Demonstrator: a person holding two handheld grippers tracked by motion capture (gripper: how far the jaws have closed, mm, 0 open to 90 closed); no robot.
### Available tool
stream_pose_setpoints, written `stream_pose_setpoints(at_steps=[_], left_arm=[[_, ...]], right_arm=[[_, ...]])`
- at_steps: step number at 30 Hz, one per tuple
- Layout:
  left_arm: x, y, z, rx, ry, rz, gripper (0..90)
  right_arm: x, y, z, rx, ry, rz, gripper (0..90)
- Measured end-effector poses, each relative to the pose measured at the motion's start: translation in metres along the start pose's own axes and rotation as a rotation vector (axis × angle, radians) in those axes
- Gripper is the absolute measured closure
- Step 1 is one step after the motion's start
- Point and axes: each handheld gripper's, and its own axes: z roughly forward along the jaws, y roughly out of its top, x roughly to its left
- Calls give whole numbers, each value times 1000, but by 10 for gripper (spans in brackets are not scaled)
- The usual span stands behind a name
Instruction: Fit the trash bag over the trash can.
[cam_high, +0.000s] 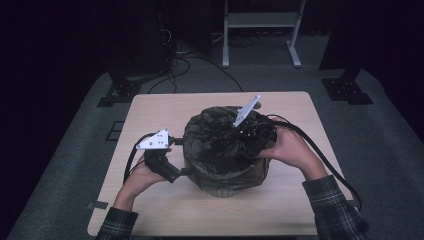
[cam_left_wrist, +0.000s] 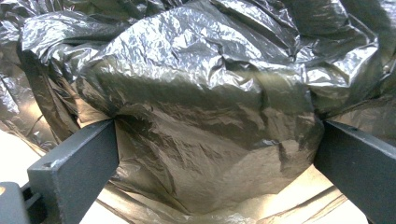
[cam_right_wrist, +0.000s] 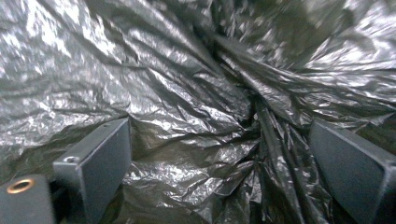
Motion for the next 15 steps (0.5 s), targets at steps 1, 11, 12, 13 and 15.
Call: stream_pose_setpoints(at_steps=[1,11,12,13,15], left_arm=[[0,0,0,0,0,0,0],[0,0,3,2,-1,-1,0],[0,0,3,8,4,-1,0],[0,-1,3,9,3,-2,0],[1,-1,3,6,-1,-7,0]], right_arm=[[1,2,2,33,10,-1,61],[6,11,11,241,60,11,53],[6,11,11,245,58,7,51],[6,11,10,230,43,-4,45],[6,11,7,195,24,-14,11]])
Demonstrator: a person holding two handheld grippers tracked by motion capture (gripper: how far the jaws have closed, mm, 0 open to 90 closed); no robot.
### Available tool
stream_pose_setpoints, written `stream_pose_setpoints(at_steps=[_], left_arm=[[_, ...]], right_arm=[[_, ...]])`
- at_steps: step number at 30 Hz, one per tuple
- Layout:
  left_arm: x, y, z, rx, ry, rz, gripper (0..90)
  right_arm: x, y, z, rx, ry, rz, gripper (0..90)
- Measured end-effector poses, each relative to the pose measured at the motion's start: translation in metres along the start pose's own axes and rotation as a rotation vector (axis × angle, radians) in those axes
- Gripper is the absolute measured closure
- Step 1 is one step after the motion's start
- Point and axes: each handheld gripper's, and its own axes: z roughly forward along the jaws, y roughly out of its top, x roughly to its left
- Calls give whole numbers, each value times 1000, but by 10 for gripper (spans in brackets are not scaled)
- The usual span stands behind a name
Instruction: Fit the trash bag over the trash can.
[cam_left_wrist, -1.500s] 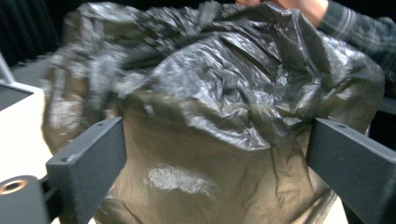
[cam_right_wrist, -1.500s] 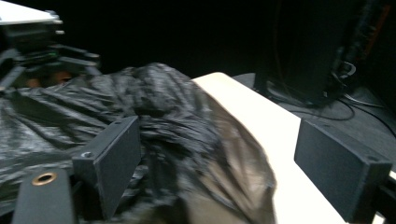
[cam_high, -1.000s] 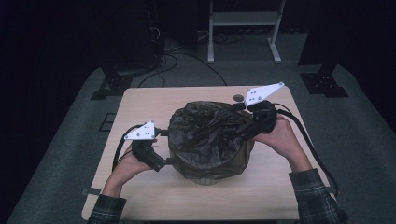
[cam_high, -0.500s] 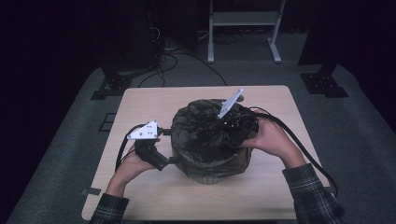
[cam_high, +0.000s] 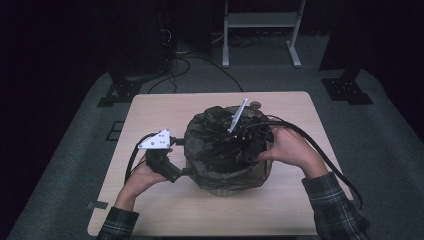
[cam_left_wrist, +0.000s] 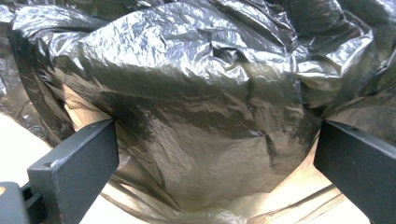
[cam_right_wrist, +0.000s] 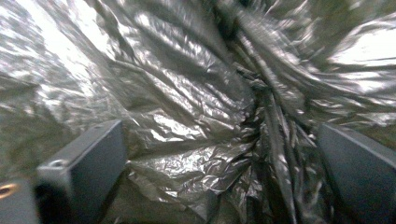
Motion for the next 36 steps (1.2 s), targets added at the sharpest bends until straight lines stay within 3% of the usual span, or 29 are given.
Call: stream_pose_setpoints(at_steps=[4,9,13,17,21,25,28,36], left_arm=[[0,1,0,-2,2,-2,0],[1,1,0,1,1,0,0],[1,1,0,-2,0,0,0],[1,1,0,-3,-1,-2,0],[1,1,1,-3,-2,-3,0],[1,1,1,-3,-3,-2,0],[1,1,1,1,-2,0,0],[1,1,2,1,-3,-1,0]], right_arm=[[-2,1,-18,-142,-14,9,11],[-4,13,-29,-213,-33,8,11],[-8,28,-20,-216,-37,16,8],[-13,48,1,-170,-27,24,0],[-13,63,20,-113,-53,17,0],[-15,67,36,-49,-50,25,0],[-15,69,45,-36,-51,20,0],[-7,70,13,-158,-77,9,0]])
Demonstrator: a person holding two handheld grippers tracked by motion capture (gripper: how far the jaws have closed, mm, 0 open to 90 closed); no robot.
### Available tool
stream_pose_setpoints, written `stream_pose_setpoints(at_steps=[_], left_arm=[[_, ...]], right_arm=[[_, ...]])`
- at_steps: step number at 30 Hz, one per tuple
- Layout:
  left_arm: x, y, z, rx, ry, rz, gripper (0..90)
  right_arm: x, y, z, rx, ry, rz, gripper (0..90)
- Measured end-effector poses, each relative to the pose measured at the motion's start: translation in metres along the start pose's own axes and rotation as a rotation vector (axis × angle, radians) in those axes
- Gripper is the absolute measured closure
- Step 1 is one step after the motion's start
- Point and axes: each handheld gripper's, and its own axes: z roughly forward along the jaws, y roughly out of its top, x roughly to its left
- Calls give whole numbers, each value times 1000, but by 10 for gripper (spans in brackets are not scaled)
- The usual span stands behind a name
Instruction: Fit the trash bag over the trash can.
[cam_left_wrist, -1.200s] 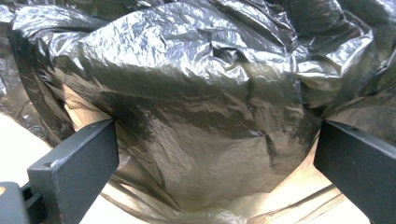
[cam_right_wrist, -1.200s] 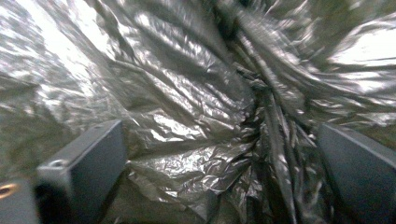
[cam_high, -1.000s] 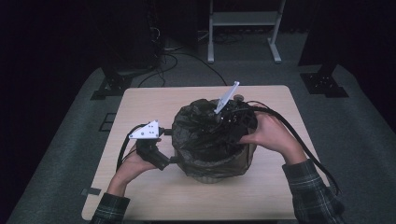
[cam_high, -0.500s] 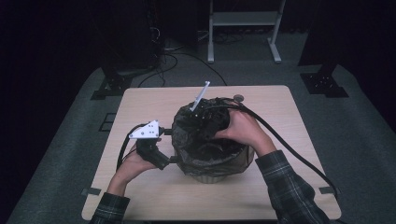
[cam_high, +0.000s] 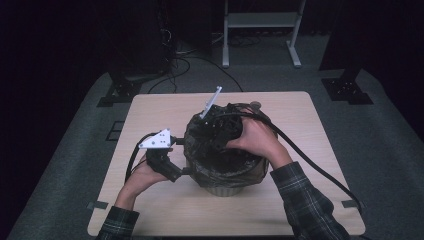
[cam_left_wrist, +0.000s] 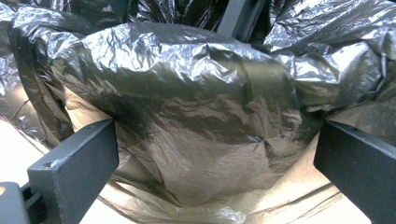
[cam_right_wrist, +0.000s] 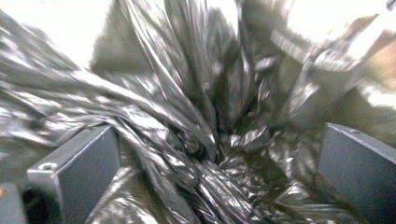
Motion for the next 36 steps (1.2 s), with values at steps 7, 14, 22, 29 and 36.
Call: stream_pose_setpoints(at_steps=[7,14,22,29,36], left_arm=[[0,0,0,1,-1,1,0],[1,0,-1,-2,5,5,0],[1,0,0,1,0,1,0],[1,0,-1,1,3,-1,0],[1,0,-1,4,1,-3,0]], right_arm=[[4,19,1,-52,37,-13,0],[1,23,29,-4,62,14,0],[6,20,26,22,43,2,0],[5,-1,-18,9,-18,-12,0],[-1,-41,-29,41,-7,34,0]])
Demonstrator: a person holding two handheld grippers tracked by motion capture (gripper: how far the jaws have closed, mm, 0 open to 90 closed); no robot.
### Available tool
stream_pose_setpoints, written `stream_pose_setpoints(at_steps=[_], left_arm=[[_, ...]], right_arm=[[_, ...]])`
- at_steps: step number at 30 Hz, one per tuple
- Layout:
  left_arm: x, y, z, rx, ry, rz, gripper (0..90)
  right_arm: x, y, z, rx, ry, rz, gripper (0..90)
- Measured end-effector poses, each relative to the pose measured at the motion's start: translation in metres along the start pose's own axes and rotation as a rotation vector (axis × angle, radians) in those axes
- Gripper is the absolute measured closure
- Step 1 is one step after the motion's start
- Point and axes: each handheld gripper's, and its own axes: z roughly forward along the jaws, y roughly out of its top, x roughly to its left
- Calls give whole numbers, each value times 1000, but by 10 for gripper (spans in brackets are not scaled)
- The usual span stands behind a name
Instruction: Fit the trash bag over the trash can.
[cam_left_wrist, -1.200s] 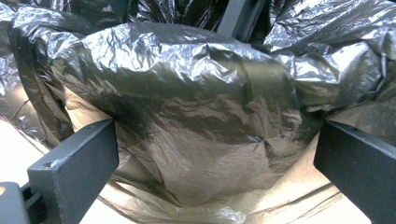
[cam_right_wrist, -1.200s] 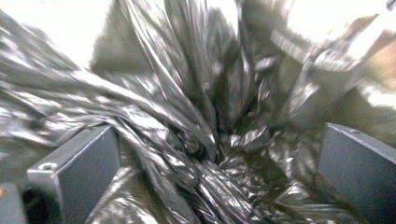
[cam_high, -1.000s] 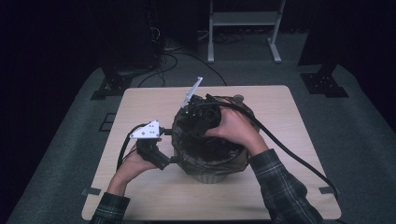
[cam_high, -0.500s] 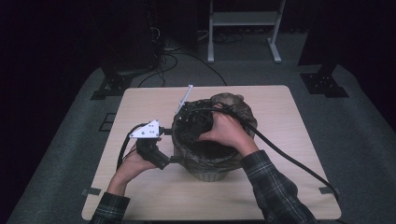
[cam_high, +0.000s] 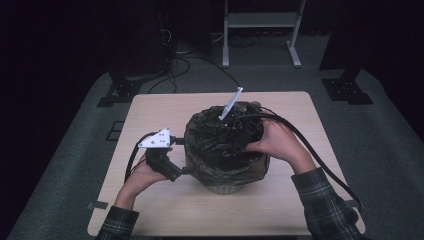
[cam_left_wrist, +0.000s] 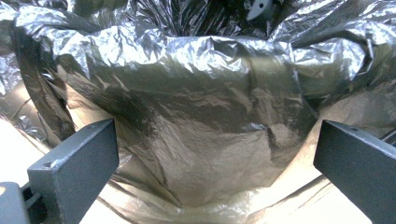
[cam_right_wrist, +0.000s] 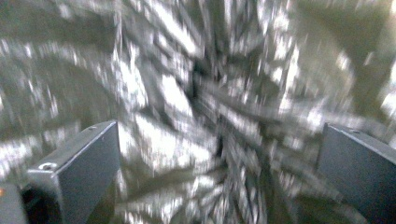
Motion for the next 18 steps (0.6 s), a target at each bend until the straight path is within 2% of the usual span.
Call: stream_pose_setpoints(at_steps=[7,8,11,13,16,18], left_arm=[[1,-1,2,11,-1,1,0],[0,-1,3,12,-1,2,0],[0,-1,2,14,0,2,0],[1,-1,1,14,4,-1,0],[2,-3,-2,11,13,-16,0],[3,-4,-6,17,23,-17,0]], right_arm=[[1,-19,9,85,8,3,0],[1,-19,9,88,20,11,0],[1,-20,7,81,13,3,0],[1,-22,1,31,18,7,0],[0,-30,-12,-96,17,19,0],[-1,-36,-19,-162,7,25,0]])
